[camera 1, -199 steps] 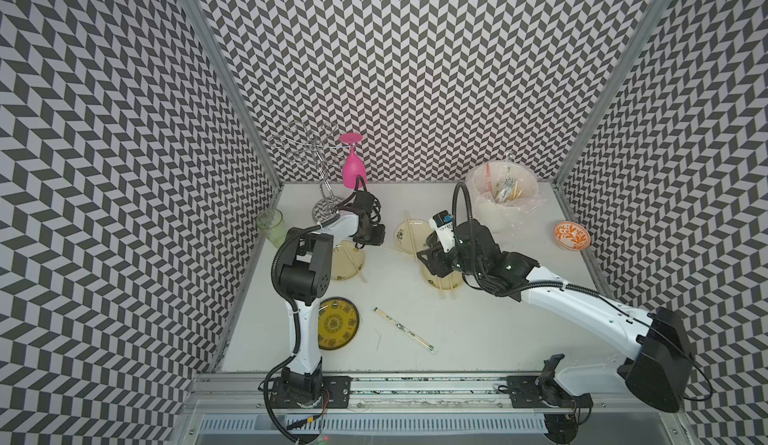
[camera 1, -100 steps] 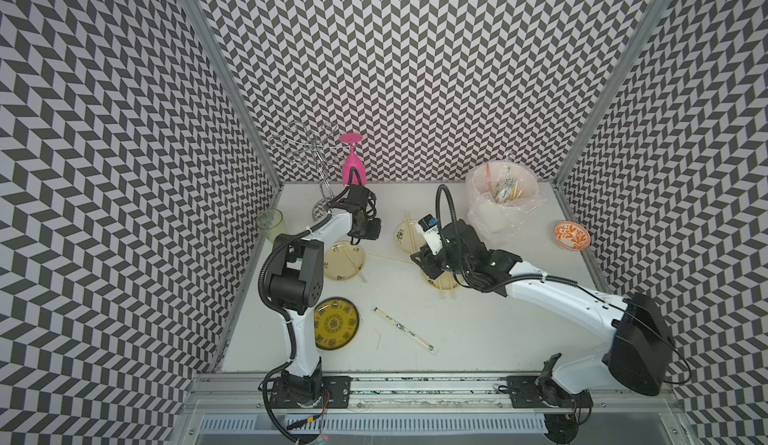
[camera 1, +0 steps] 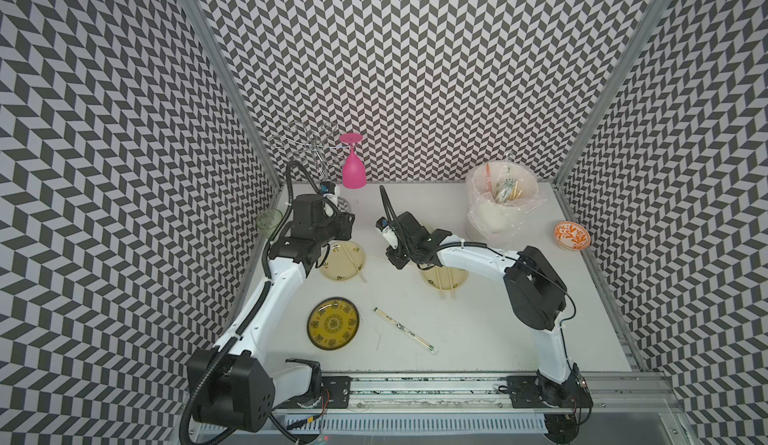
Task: Remove the packaging of disposable chopsticks
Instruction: Adjust the chopstick at the center of the board, then pick up the chopstick from the center of the board.
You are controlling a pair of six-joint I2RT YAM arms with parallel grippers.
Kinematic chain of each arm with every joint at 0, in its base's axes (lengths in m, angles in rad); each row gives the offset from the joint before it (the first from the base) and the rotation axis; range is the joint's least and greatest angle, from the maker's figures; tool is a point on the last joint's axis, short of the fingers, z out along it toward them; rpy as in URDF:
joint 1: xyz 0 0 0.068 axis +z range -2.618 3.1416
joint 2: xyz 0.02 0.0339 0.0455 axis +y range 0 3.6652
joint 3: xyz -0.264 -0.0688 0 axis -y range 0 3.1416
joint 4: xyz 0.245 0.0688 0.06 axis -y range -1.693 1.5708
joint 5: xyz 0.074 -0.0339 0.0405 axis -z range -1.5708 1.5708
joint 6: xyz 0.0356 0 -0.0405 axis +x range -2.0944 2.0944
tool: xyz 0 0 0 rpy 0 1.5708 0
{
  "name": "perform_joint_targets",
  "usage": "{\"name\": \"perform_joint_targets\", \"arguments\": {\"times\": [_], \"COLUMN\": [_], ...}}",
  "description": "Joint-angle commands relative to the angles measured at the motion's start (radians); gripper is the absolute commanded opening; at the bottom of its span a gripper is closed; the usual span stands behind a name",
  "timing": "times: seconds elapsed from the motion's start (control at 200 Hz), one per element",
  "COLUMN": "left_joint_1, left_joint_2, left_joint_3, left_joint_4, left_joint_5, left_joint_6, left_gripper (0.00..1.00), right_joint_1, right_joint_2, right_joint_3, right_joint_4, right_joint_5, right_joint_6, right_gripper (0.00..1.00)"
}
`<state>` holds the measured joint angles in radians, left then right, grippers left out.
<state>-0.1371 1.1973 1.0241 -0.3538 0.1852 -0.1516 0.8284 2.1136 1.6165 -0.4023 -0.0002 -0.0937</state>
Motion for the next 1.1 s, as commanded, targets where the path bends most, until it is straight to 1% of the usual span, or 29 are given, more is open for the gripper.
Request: {"name": "perform_joint_targets", "arguments": {"times": [0.0,0.08,0.16,0.476,0.641,0.686,0.736,0.791,0.821,0.996,1.096], "left_joint_1": [0.038,0.069,0.084,0.124,0.126,0.127,0.128,0.129,0.131,0.136,0.136], "left_joint_2": [-0.062,-0.097,-0.105,-0.091,-0.096,-0.097,-0.097,-0.096,-0.096,-0.099,-0.099], "left_joint_3": [-0.081,-0.126,-0.137,-0.148,-0.154,-0.156,-0.156,-0.156,-0.156,-0.156,-0.157], "left_joint_4": [0.077,0.116,0.128,0.151,0.155,0.156,0.159,0.160,0.160,0.160,0.159], "left_joint_5": [0.014,0.048,0.069,0.163,0.172,0.174,0.179,0.183,0.185,0.190,0.191], "left_joint_6": [-0.021,-0.032,-0.034,-0.049,-0.051,-0.052,-0.052,-0.053,-0.055,-0.055,-0.055], "left_gripper": [0.38,0.39,0.39,0.39,0.39,0.39,0.39,0.39,0.39,0.39,0.39], "right_joint_1": [0.004,0.005,0.004,0.002,-0.003,-0.007,-0.011,-0.014,-0.015,-0.015,-0.015], "right_joint_2": [0.063,0.119,0.158,0.215,0.255,0.261,0.270,0.276,0.278,0.294,0.305], "right_joint_3": [0.094,0.144,0.171,0.229,0.251,0.253,0.259,0.263,0.265,0.283,0.301], "right_joint_4": [-0.082,-0.124,-0.152,-0.204,-0.254,-0.267,-0.283,-0.297,-0.304,-0.352,-0.400], "right_joint_5": [0.051,0.057,0.070,0.035,0.017,0.000,-0.014,-0.028,-0.033,-0.049,-0.044], "right_joint_6": [-0.066,-0.082,-0.085,-0.074,-0.067,-0.063,-0.059,-0.056,-0.055,-0.040,-0.016], "right_gripper": [0.23,0.23,0.23,0.23,0.20,0.17,0.16,0.10,0.09,0.09,0.12]}}
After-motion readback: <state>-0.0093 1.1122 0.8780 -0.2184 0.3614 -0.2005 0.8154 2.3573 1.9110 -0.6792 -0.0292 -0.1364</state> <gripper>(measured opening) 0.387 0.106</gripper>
